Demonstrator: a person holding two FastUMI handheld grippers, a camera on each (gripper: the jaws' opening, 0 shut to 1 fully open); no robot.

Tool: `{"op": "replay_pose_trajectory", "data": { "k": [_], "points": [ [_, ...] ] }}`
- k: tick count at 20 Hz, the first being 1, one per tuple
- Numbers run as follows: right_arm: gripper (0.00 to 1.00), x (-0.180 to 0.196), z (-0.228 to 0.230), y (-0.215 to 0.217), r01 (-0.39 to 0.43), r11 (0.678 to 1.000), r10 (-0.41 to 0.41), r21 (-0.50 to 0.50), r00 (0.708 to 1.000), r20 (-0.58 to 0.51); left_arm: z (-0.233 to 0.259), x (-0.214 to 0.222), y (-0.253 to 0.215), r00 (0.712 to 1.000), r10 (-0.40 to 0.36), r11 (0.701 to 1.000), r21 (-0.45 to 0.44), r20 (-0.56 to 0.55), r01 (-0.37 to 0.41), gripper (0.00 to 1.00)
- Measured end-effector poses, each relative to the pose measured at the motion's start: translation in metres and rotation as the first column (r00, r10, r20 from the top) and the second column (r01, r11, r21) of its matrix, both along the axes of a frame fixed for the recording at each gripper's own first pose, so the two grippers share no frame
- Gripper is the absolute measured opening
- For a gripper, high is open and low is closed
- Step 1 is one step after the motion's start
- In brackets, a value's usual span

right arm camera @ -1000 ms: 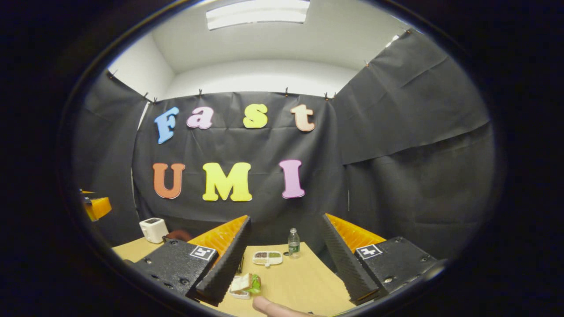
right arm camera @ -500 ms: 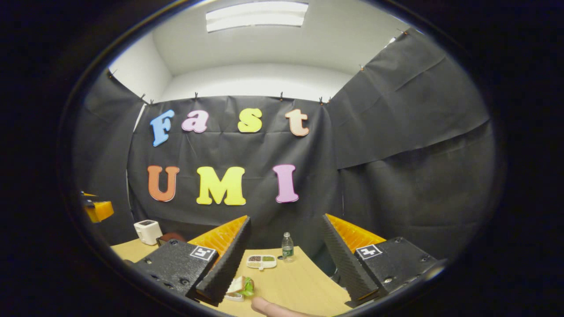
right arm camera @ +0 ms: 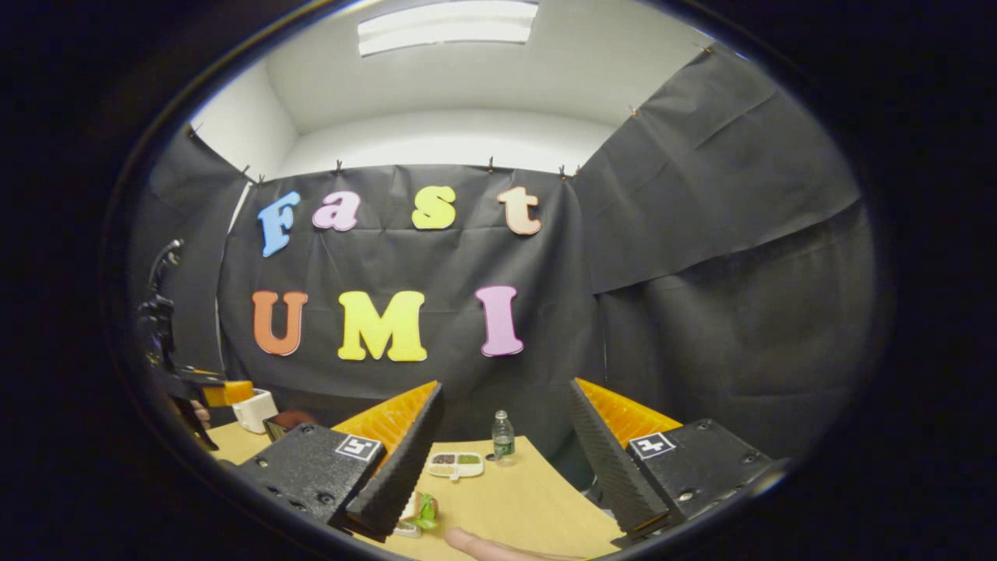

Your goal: Open the electric oven with the left hand, put the food in, and close the electric oven.

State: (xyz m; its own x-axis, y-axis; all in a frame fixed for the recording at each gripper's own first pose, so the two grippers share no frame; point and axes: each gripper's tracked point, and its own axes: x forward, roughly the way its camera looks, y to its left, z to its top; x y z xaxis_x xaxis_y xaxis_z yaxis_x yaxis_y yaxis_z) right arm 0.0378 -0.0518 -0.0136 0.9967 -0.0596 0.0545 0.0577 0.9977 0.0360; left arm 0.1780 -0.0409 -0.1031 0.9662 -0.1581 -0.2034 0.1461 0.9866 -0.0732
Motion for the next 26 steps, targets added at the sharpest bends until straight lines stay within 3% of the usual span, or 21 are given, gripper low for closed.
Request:
{"op": "replay_pose_trajectory", "data": {
  "k": [5, 8, 10, 17, 26],
  "points": [
    [0.95, 0.010, -0.013, -0.008, -0.019, 1.000, 0.020, 0.020, 1.000, -0.020, -0.073, 0.078, 0.013, 0.989, 0.043, 0.998, 0.040, -0.142, -0.038, 0.95],
    [0.94, 0.014, -0.017, -0.015, -0.027, 0.999, 0.028, 0.030, 0.999, -0.020, -0.111, 0.110, 0.011, 0.977, 0.045, 0.998, 0.042, -0.207, -0.037, 0.94],
    [0.94, 0.017, -0.022, -0.019, -0.027, 0.999, 0.027, 0.020, 0.999, -0.028, -0.131, 0.124, 0.015, 0.969, 0.070, 0.995, 0.089, -0.237, -0.050, 0.94],
    [0.94, 0.013, -0.022, -0.042, 0.004, 1.000, -0.003, 0.026, 1.000, -0.008, -0.169, 0.124, 0.014, 0.949, 0.082, 0.992, 0.113, -0.306, -0.049, 0.94],
    [0.94, 0.000, -0.025, -0.025, -0.037, 0.998, 0.038, 0.046, 0.999, -0.023, -0.172, 0.099, 0.016, 0.942, 0.072, 0.992, 0.122, -0.329, -0.033, 0.98]
  ]
}}
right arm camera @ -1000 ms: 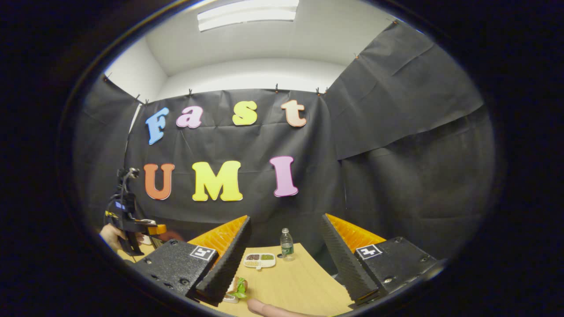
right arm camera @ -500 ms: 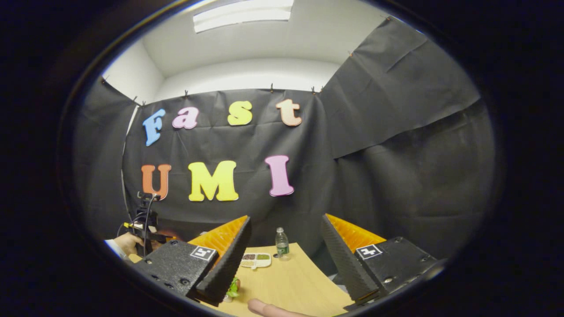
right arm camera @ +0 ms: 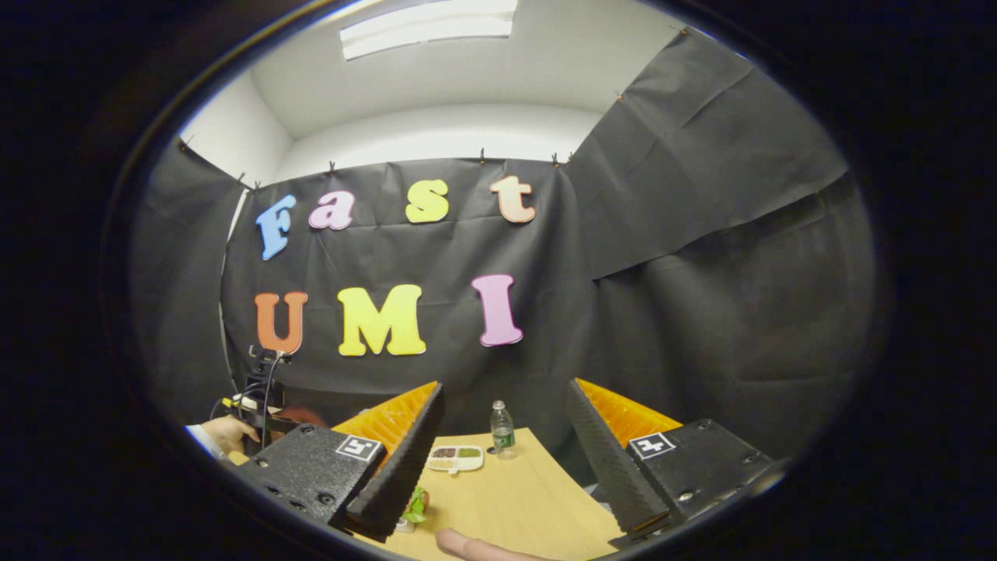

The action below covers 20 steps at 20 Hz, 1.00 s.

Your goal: Open the electric oven with the left hand, put the food in, and close the electric oven.

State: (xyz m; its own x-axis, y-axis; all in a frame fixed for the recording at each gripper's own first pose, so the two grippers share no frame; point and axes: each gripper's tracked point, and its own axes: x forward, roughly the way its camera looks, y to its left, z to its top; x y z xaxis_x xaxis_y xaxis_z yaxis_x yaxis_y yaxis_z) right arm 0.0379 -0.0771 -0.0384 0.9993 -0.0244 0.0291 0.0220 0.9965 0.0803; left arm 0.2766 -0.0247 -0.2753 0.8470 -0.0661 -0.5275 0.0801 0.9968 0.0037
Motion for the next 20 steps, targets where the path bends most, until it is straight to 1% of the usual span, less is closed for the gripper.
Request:
{"op": "replay_pose_trajectory", "data": {
  "k": [4, 8, 13, 18, 20],
  "points": [
    [0.94, -0.008, 0.004, 0.015, -0.031, 0.999, 0.032, 0.004, 0.999, -0.009, -0.002, -0.020, 0.002, 1.000, 0.004, 1.000, -0.004, -0.010, -0.004, 0.98],
    [0.94, -0.018, 0.009, 0.023, -0.045, 0.999, 0.045, -0.012, 0.999, -0.015, -0.005, -0.047, 0.001, 1.000, -0.016, 1.000, 0.002, 0.001, 0.016, 0.98],
    [0.94, -0.030, 0.016, 0.031, -0.055, 0.998, 0.054, -0.022, 0.998, -0.013, -0.015, -0.078, 0.003, 1.000, -0.014, 1.000, -0.002, 0.017, 0.014, 0.98],
    [0.94, -0.037, 0.018, 0.034, -0.058, 0.998, 0.058, -0.028, 0.998, 0.000, -0.031, -0.107, 0.004, 0.997, -0.013, 1.000, -0.001, 0.077, 0.013, 0.98],
    [0.94, -0.039, 0.019, 0.036, -0.066, 0.997, 0.067, -0.030, 0.998, 0.007, -0.041, -0.119, 0.004, 0.996, -0.001, 1.000, -0.017, 0.092, 0.003, 0.98]
  ]
}}
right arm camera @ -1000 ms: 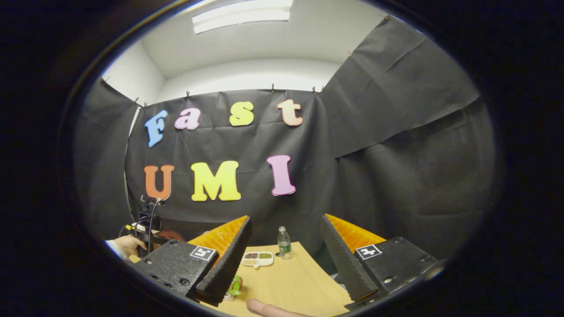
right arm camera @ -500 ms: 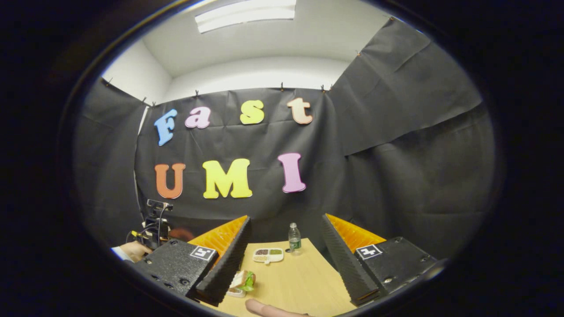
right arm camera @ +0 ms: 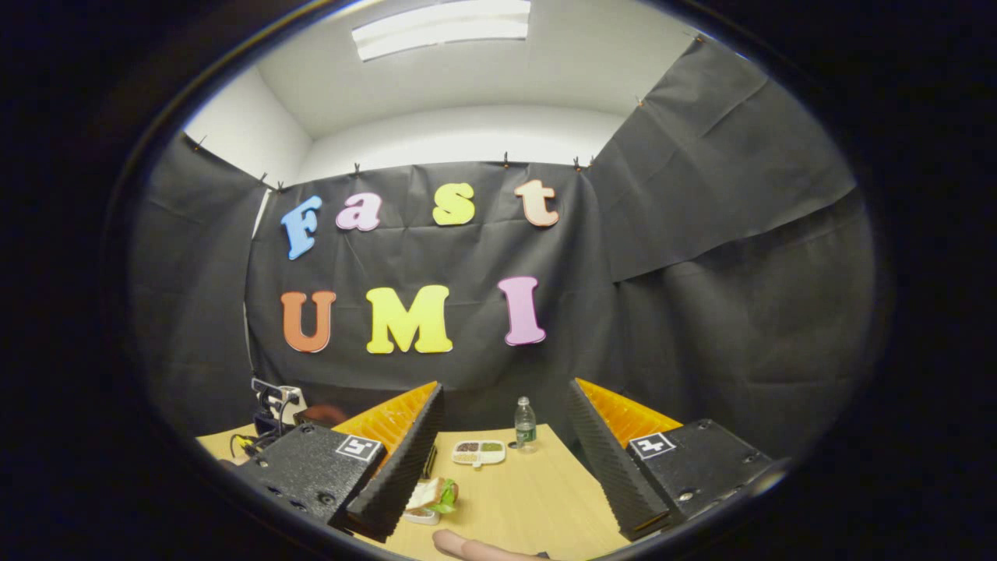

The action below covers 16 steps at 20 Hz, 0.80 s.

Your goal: Open the electric oven with the left hand, put the food in, and close the electric oven.

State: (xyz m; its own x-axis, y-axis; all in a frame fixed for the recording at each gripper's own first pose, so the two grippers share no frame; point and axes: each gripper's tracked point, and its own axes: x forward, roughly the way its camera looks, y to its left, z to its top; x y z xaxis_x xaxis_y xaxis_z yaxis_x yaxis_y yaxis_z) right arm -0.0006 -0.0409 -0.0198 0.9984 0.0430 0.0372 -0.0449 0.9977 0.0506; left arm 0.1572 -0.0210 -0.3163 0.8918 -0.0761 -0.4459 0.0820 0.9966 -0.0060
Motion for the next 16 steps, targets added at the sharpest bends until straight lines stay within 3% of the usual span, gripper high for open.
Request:
{"op": "replay_pose_trajectory", "data": {
  "k": [5, 6, 7, 15, 16],
  "points": [
    [0.94, 0.001, -0.008, 0.008, -0.006, 1.000, 0.006, -0.015, 1.000, -0.010, -0.022, -0.022, -0.001, 0.999, 0.015, 1.000, 0.004, 0.028, -0.015, 0.97],
    [0.94, 0.002, -0.011, 0.009, -0.008, 1.000, 0.007, -0.019, 1.000, -0.017, -0.025, -0.025, -0.002, 0.999, 0.014, 1.000, 0.014, 0.030, -0.014, 0.84],
    [0.94, 0.003, -0.014, 0.010, -0.010, 1.000, 0.010, -0.022, 1.000, -0.023, -0.029, -0.028, -0.003, 0.999, 0.014, 1.000, 0.021, 0.031, -0.014, 0.96],
    [0.95, 0.012, -0.028, 0.013, -0.013, 1.000, 0.012, -0.006, 0.998, -0.065, -0.063, -0.048, -0.006, 0.999, 0.008, 1.000, 0.015, -0.040, -0.008, 0.95],
    [1.00, 0.012, -0.030, 0.014, -0.015, 1.000, 0.015, -0.001, 0.997, -0.069, -0.070, -0.050, -0.006, 0.998, 0.009, 1.000, 0.011, -0.056, -0.009, 0.95]
  ]
}}
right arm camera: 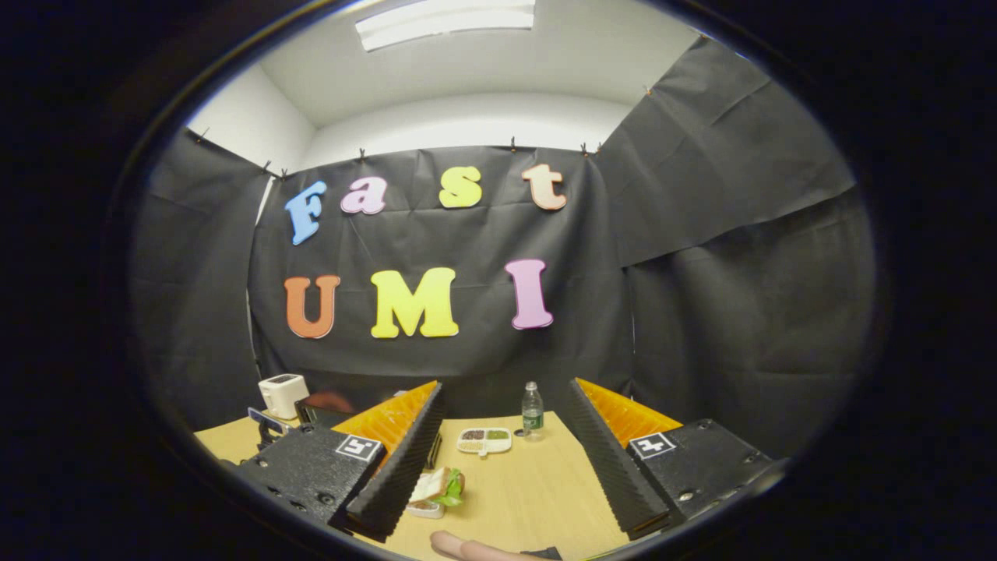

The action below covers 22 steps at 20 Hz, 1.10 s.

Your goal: Open the electric oven with the left hand, put the food in, and close the electric oven.

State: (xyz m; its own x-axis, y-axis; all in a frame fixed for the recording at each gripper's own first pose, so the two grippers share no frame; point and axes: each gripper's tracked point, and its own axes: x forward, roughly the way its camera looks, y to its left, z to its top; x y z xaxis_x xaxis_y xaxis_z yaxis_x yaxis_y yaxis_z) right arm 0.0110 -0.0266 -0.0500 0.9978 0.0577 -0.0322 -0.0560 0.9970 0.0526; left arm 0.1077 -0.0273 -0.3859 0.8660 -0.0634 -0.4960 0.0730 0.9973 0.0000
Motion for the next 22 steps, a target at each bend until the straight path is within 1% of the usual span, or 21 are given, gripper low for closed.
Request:
{"op": "replay_pose_trajectory", "data": {
  "k": [1, 2, 3, 4, 7, 8, 9, 10, 11, 13, 14, 15, 17, 19, 22],
  "points": [
    [1.00, 0.000, 0.000, 0.001, -0.002, 1.000, 0.002, 0.002, 1.000, -0.005, -0.005, -0.004, -0.002, 1.000, 0.003, 1.000, -0.020, -0.013, -0.003, 0.95],
    [1.00, 0.001, -0.002, 0.001, -0.003, 1.000, 0.003, 0.005, 1.000, -0.009, -0.007, -0.004, -0.003, 1.000, 0.007, 1.000, -0.026, -0.008, -0.007, 0.81],
    [1.00, 0.002, -0.003, 0.002, -0.005, 1.000, 0.005, 0.007, 1.000, -0.012, -0.012, -0.006, -0.004, 1.000, 0.003, 1.000, -0.020, -0.017, -0.004, 0.81],
    [1.00, 0.002, -0.004, 0.002, -0.004, 1.000, 0.004, 0.006, 1.000, -0.018, -0.016, -0.008, -0.005, 1.000, 0.000, 1.000, -0.014, -0.024, -0.001, 0.93],
    [1.00, 0.005, -0.009, 0.003, -0.002, 1.000, 0.002, 0.003, 0.999, -0.034, -0.015, -0.007, -0.004, 1.000, 0.003, 1.000, -0.020, -0.016, -0.003, 0.94],
    [0.95, 0.005, -0.010, 0.005, -0.003, 1.000, 0.004, 0.005, 0.999, -0.039, -0.015, -0.007, -0.003, 1.000, 0.018, 0.999, -0.027, -0.020, -0.019, 0.94],
    [0.95, 0.006, -0.012, 0.005, -0.005, 1.000, 0.005, 0.006, 0.999, -0.045, -0.013, -0.009, 0.002, 0.998, 0.051, 0.998, -0.029, -0.027, -0.052, 0.93],
    [0.95, 0.008, -0.012, 0.005, -0.006, 1.000, 0.006, 0.006, 0.999, -0.047, -0.005, -0.008, 0.007, 0.997, 0.080, 0.996, -0.040, -0.016, -0.080, 0.96],
    [0.94, 0.011, -0.014, 0.004, -0.003, 1.000, 0.003, 0.000, 0.999, -0.051, 0.006, -0.009, 0.007, 0.995, 0.096, 0.993, -0.071, -0.004, -0.096, 0.97],
    [0.94, 0.021, -0.022, -0.001, 0.012, 1.000, -0.013, -0.016, 0.997, -0.073, 0.033, -0.015, -0.001, 0.997, 0.081, 0.984, -0.157, 0.010, -0.078, 0.95],
    [0.94, 0.028, -0.029, -0.002, 0.018, 1.000, -0.021, -0.023, 0.995, -0.095, 0.049, -0.018, 0.000, 0.997, 0.080, 0.979, -0.188, 0.021, -0.075, 0.93],
    [0.94, 0.034, -0.035, -0.003, 0.019, 1.000, -0.022, -0.025, 0.993, -0.114, 0.067, -0.021, 0.004, 0.995, 0.087, 0.975, -0.209, 0.039, -0.077, 0.93],
    [0.95, 0.047, -0.051, 0.001, 0.006, 1.000, -0.009, -0.024, 0.987, -0.161, 0.104, -0.028, 0.014, 0.990, 0.109, 0.969, -0.232, 0.087, -0.087, 0.93],
    [0.95, 0.063, -0.069, 0.007, -0.017, 0.999, 0.010, -0.031, 0.976, -0.216, 0.142, -0.037, 0.018, 0.985, 0.103, 0.969, -0.239, 0.142, -0.067, 0.94],
    [0.95, 0.087, -0.097, 0.014, -0.051, 0.998, 0.038, -0.038, 0.955, -0.296, 0.195, -0.055, 0.036, 0.968, 0.121, 0.977, -0.201, 0.222, -0.076, 0.94]
  ]
}}
